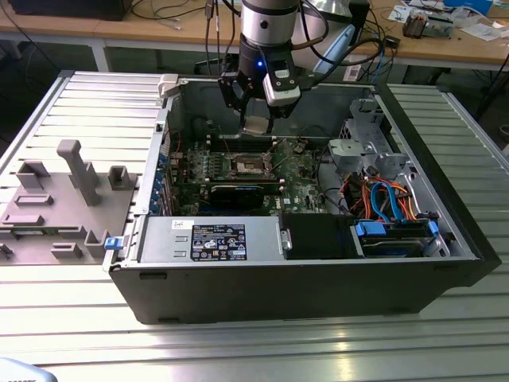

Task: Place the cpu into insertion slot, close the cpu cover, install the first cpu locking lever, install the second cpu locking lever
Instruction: 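Place the cpu into insertion slot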

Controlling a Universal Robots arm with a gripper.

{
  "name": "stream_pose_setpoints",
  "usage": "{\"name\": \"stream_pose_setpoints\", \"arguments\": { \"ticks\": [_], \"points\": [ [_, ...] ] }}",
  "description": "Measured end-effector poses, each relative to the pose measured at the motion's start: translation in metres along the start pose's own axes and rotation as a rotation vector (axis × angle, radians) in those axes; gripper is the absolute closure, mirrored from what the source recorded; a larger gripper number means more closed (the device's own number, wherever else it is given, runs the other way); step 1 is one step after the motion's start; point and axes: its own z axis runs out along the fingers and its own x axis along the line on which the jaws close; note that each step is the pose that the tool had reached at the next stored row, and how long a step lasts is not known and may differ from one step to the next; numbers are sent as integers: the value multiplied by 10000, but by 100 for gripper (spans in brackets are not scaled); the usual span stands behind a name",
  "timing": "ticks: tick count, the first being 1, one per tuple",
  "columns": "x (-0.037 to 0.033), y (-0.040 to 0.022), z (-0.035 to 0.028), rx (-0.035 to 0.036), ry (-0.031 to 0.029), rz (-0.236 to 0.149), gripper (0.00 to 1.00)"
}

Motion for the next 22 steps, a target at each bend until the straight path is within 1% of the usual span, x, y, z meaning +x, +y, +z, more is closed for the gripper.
{"name": "stream_pose_setpoints", "arguments": {
  "ticks": [22],
  "points": [
    [0, 0, 5, -8, -34, 386, 45]
  ]
}}
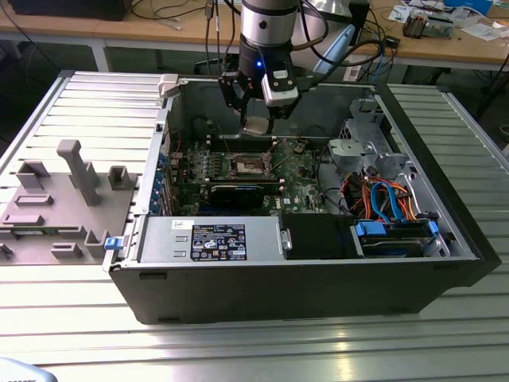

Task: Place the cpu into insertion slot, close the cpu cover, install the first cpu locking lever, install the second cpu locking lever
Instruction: 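Place the cpu into insertion slot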

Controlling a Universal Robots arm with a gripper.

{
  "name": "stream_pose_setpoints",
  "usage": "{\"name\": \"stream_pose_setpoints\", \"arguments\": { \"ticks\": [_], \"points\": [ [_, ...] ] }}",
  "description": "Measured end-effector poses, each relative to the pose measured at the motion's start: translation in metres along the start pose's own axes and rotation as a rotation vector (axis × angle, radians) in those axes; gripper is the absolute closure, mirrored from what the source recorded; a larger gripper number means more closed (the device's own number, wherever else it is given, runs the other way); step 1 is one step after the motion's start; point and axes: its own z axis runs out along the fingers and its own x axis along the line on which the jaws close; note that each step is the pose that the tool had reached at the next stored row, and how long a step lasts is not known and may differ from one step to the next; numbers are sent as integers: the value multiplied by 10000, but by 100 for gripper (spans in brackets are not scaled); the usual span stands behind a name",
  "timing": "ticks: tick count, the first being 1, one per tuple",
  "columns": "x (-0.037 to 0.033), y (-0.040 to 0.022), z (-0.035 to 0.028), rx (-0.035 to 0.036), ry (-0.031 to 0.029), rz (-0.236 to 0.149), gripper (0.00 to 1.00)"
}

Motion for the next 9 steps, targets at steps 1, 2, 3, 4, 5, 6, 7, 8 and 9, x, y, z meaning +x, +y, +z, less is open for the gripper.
{"name": "stream_pose_setpoints", "arguments": {
  "ticks": [1, 2, 3, 4, 5, 6, 7, 8, 9],
  "points": [
    [0, 0, 0, 0, -2, 13, 45],
    [0, 0, 1, 0, -4, 43, 45],
    [0, 0, 1, -1, -7, 70, 45],
    [0, 0, 1, -1, -8, 90, 45],
    [0, 0, 2, -2, -10, 104, 45],
    [0, 0, 2, -2, -10, 115, 45],
    [0, 0, 2, -2, -12, 129, 45],
    [0, 0, 2, -3, -13, 147, 45],
    [0, 0, 2, -3, -14, 157, 45]
  ]
}}
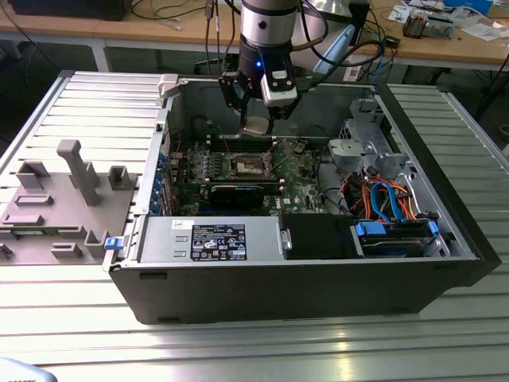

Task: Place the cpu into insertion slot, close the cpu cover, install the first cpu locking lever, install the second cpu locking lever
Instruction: 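Place the cpu into insertion slot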

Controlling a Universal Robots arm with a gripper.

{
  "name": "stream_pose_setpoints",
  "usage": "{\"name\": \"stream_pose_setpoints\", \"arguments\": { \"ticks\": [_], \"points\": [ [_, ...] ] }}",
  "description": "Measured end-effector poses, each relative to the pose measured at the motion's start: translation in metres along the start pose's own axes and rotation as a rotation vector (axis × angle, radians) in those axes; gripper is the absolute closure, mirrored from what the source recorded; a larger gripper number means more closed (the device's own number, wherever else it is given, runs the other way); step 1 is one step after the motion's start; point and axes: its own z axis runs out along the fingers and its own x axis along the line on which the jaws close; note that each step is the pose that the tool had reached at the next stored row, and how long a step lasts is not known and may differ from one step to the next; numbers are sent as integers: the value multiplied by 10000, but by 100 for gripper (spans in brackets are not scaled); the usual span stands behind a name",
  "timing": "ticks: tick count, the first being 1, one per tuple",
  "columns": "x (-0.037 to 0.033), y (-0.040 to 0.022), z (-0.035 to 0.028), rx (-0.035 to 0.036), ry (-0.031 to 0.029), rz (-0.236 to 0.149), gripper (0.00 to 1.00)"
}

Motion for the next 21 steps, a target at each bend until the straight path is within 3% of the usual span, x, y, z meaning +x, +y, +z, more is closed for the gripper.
{"name": "stream_pose_setpoints", "arguments": {
  "ticks": [21],
  "points": [
    [0, 0, 5, -7, -29, 321, 45]
  ]
}}
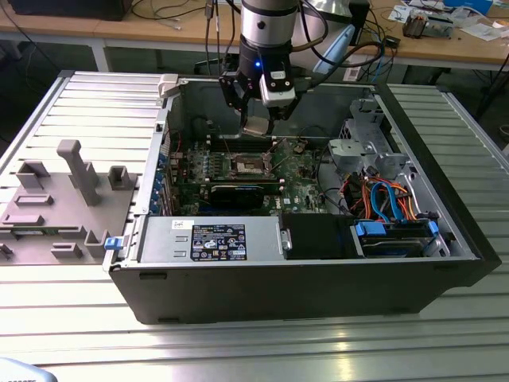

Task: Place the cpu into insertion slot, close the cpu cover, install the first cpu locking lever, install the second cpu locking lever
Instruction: 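Place the cpu into insertion slot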

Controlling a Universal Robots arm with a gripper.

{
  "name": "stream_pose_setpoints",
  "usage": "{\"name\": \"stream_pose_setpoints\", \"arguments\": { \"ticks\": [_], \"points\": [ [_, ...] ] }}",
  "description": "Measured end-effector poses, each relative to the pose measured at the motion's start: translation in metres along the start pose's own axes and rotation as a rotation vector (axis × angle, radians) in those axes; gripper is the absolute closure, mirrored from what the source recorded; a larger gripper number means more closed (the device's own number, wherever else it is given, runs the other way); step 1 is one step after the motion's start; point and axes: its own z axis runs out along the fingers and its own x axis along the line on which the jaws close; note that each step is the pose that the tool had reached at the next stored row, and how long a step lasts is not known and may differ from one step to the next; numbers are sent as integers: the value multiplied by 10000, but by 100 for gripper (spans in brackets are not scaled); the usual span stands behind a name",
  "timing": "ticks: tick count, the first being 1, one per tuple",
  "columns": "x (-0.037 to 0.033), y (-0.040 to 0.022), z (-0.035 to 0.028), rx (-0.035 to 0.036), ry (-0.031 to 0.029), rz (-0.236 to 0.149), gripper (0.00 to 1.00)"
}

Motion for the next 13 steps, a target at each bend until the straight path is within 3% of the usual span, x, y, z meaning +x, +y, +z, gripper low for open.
{"name": "stream_pose_setpoints", "arguments": {
  "ticks": [13],
  "points": [
    [0, 0, 3, -4, -16, 178, 45]
  ]
}}
